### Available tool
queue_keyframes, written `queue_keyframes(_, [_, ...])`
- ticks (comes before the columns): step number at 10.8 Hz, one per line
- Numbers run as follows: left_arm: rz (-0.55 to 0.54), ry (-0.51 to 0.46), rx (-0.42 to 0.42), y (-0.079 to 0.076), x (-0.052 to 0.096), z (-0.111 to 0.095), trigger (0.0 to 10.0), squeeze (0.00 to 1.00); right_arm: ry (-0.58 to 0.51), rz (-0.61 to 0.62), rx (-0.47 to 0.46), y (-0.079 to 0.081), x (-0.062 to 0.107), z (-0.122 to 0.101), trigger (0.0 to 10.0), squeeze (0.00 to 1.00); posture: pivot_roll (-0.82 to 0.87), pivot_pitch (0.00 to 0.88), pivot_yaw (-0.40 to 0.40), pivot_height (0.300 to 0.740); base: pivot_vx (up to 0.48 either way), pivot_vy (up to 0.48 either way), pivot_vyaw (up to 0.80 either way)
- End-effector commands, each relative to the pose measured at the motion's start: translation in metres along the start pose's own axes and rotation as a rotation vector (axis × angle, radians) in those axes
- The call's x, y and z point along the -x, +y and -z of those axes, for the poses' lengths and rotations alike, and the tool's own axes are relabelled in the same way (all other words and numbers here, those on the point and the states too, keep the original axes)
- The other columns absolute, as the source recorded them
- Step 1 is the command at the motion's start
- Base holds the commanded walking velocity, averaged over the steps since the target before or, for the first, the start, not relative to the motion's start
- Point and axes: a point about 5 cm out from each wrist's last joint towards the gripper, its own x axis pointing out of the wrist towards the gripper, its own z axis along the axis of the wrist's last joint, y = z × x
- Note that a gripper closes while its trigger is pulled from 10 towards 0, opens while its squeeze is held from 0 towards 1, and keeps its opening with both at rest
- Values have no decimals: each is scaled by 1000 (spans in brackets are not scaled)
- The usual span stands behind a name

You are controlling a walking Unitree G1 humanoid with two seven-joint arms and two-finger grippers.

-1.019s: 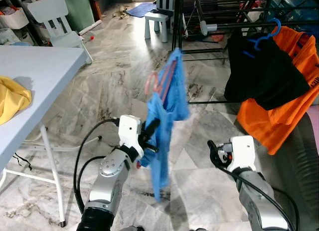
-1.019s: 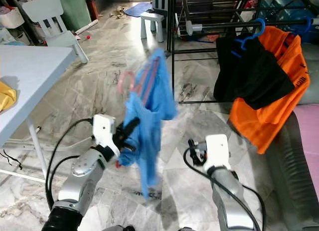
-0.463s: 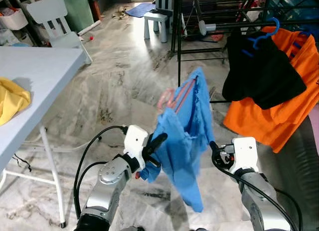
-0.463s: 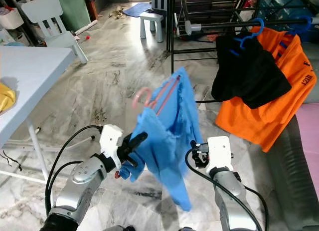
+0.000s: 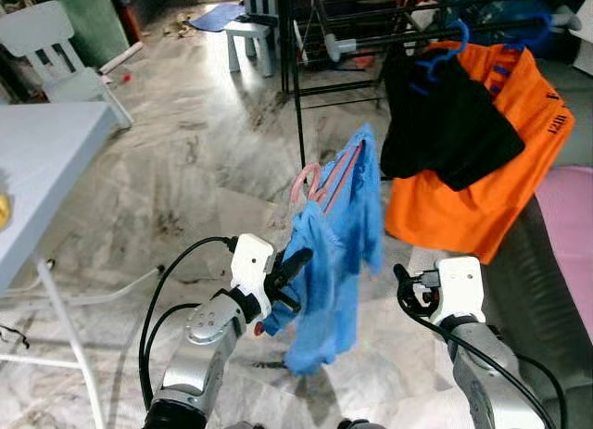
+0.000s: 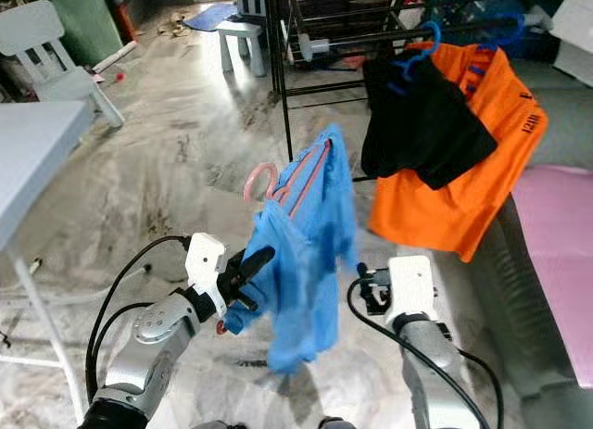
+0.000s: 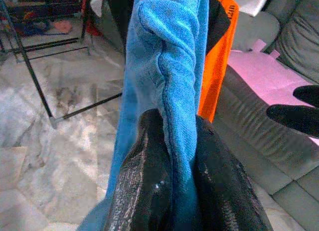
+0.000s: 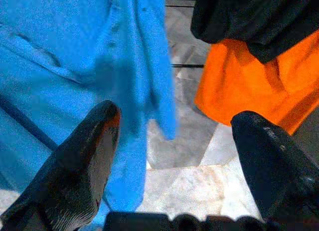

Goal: Hang hanger

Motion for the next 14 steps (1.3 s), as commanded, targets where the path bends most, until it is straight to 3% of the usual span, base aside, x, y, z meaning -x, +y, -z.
queue_keyframes(1, [-5, -23, -2, 2, 1, -3, 10000, 0, -5, -13, 3, 4, 0, -3, 10000, 0, -152, 100, 83, 740, 0, 0, -406])
queue_keyframes(4, [39, -36, -7, -4, 0, -4, 10000, 0, -6, -19, 4, 7, -1, -3, 10000, 0, -152, 96, 84, 740, 0, 81, -677])
queue_keyframes(10, [54, -37, 0, -8, 1, -2, 10000, 0, -2, -16, 9, 7, 0, -2, 10000, 0, -156, 101, 86, 740, 0, 333, -735])
queue_keyframes(14, [48, -30, 1, -10, 1, 0, 10000, 0, 1, -18, 14, 8, 2, 0, 10000, 0, -160, 108, 82, 740, 0, 233, 0])
